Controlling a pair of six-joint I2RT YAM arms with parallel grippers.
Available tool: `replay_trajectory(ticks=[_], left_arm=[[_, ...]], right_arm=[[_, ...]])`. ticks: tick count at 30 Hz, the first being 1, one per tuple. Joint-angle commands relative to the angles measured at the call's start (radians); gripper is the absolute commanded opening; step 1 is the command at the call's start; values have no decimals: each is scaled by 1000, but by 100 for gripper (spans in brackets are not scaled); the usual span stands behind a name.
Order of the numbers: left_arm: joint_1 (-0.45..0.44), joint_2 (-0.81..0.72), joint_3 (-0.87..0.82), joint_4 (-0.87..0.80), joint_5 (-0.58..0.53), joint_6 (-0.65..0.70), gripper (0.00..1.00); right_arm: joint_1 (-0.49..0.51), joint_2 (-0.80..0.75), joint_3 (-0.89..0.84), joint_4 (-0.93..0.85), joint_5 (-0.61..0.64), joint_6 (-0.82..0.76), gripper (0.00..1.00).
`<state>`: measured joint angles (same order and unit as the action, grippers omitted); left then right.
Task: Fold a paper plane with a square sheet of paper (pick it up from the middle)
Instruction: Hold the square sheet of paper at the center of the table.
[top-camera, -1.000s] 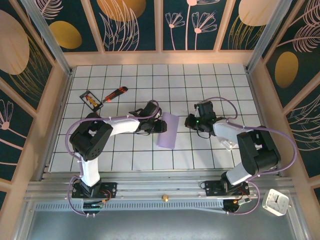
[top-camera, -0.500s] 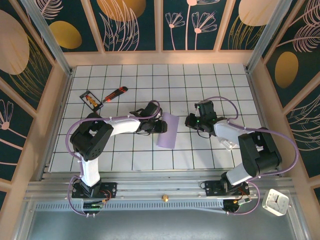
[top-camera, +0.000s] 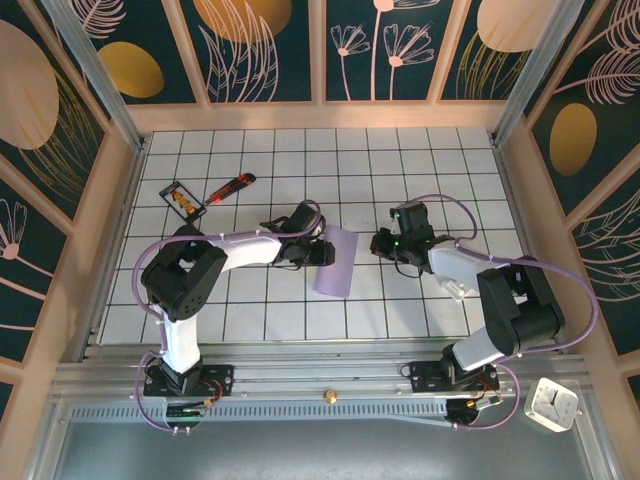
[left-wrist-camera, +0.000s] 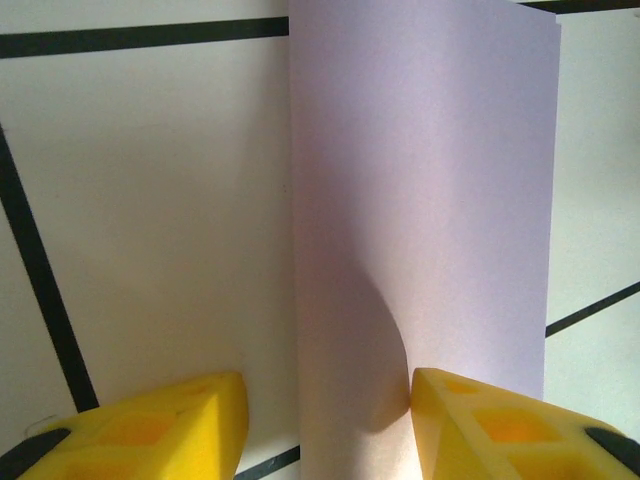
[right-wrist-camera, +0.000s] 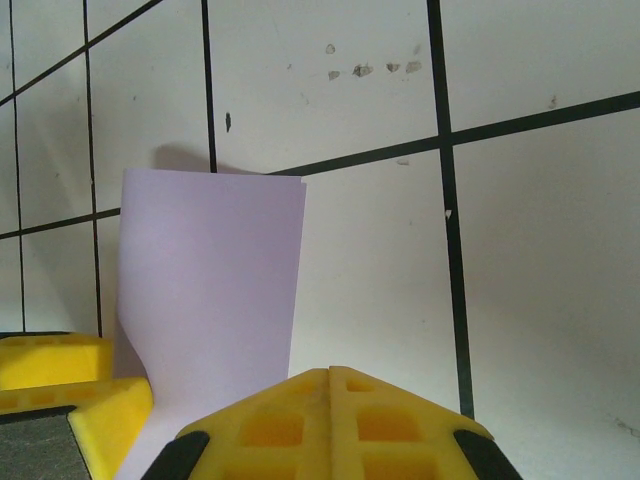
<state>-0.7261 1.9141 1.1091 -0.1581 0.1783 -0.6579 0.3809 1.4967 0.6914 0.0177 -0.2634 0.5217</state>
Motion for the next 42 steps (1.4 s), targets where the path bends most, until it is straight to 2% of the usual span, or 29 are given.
replay_trajectory(ticks=[1, 33, 42], left_arm=[[-40, 110, -20, 2, 76, 12, 49], [-40, 114, -14, -18, 61, 20, 48], [-40, 120, -14, -18, 61, 22, 48]], right_arm=[[-6, -17, -13, 4, -16, -2, 0], [-13, -17, 0, -8, -31, -6, 0], [-5, -15, -16, 39, -99, 29, 0]])
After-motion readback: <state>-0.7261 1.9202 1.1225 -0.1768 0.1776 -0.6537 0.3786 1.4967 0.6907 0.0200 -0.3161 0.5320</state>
